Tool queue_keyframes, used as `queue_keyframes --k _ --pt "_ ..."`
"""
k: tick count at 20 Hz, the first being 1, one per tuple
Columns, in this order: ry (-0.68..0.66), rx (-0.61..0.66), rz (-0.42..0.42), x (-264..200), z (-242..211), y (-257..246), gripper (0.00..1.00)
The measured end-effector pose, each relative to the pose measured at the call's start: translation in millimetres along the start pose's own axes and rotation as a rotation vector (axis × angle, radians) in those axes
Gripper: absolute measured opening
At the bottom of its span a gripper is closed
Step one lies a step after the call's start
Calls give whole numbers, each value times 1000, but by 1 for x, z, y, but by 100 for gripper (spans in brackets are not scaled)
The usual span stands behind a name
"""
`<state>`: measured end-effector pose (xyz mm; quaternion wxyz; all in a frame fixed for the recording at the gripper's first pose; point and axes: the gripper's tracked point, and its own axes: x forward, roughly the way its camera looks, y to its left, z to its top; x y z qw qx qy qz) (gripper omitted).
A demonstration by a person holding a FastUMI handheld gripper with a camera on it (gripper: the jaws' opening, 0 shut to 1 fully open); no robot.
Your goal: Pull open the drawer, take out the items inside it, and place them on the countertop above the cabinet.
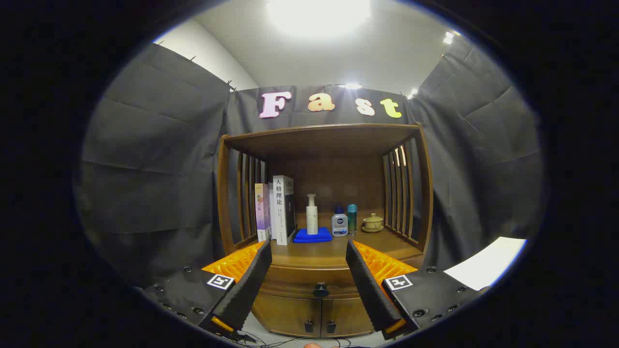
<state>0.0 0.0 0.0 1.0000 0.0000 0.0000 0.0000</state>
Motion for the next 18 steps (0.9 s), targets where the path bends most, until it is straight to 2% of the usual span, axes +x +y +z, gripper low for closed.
queue_keyframes --k 5,18 --pt "29 -59 -12 12 -25 -1 97" --pt "67 -18 7 24 -49 4 97"
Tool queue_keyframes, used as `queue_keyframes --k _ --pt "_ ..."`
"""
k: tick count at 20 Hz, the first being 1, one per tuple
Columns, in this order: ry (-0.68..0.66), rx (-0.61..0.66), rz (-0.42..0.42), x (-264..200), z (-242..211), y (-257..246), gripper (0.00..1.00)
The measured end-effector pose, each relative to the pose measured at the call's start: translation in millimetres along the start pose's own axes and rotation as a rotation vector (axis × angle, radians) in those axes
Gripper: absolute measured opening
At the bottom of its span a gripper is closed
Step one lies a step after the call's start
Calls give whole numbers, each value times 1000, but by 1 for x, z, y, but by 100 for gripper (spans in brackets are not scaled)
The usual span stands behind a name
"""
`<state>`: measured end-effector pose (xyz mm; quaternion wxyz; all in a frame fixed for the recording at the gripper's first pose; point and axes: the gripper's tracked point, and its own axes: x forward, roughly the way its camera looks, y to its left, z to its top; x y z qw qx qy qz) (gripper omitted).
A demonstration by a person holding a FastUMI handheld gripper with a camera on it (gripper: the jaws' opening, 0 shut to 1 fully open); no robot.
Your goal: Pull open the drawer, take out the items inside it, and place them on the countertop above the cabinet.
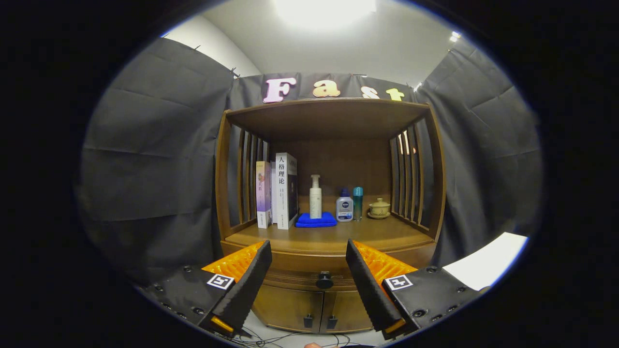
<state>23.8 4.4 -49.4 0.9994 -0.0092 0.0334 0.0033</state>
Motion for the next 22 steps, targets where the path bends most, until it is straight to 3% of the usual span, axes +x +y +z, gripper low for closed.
queue_keyframes --k 10,16,22 --pt "19 39 -10 22 -20 -19 97" --pt "96 122 -9 55 -61 -25 96" --pt "184 82 -21 95 -115 -27 97"
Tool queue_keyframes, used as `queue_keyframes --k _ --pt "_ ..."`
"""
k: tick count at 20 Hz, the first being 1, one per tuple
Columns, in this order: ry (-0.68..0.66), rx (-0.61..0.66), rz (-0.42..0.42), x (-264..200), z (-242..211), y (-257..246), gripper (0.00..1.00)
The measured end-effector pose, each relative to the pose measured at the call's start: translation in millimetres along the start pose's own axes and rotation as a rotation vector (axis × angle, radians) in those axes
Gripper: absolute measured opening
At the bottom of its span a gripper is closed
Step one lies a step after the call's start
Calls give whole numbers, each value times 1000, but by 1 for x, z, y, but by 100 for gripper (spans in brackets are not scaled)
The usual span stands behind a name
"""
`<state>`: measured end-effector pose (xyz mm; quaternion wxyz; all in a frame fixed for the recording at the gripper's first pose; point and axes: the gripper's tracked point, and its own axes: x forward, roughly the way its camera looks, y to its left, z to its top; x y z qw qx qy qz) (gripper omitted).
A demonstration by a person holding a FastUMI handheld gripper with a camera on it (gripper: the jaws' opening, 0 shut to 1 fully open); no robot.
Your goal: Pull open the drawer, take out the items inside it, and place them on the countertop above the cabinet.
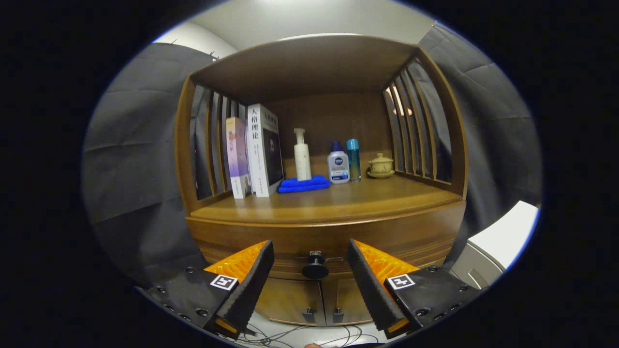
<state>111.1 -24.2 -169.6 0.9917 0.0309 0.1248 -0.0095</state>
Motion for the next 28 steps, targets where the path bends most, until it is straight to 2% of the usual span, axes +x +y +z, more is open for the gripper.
queue_keyframes --k 5,9,14,17,22,23,28 --pt "53 20 -13 36 -27 -3 97" --pt "91 -20 -34 52 -48 -5 97" --pt "89 -65 -49 59 -54 -5 68" --pt "109 -48 -58 54 -58 -5 51" --pt "106 -73 -44 56 -62 -6 44" --pt "105 -74 -46 54 -63 -4 33" --pt "113 -81 -29 50 -62 -7 25"
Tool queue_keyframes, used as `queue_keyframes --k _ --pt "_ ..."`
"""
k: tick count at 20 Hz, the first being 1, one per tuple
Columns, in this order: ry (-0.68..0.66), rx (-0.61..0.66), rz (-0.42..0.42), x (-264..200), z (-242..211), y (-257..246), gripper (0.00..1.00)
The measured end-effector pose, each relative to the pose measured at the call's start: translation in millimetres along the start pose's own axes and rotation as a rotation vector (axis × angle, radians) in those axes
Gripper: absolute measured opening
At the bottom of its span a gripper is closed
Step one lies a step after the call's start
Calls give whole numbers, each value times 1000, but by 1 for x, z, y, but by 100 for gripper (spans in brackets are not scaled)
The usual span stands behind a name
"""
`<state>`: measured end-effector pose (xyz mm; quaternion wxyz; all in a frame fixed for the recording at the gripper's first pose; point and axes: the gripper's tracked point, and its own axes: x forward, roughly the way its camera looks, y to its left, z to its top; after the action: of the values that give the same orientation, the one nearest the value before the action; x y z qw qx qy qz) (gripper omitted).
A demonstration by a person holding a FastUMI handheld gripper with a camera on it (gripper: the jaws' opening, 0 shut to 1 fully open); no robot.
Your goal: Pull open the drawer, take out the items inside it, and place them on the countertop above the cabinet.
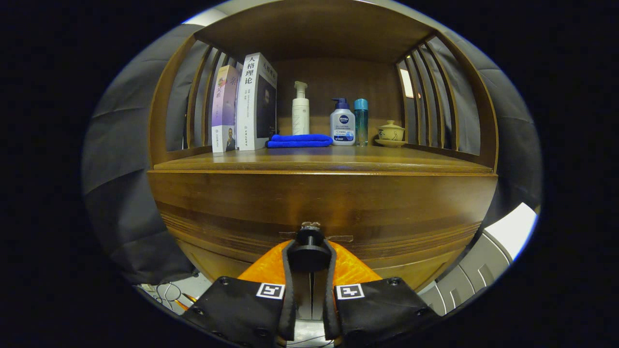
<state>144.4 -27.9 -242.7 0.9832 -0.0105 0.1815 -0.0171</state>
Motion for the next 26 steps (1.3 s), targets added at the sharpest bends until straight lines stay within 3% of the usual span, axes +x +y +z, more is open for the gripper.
queue_keyframes --k 26 --pt "-19 36 40 -96 -27 2 25"
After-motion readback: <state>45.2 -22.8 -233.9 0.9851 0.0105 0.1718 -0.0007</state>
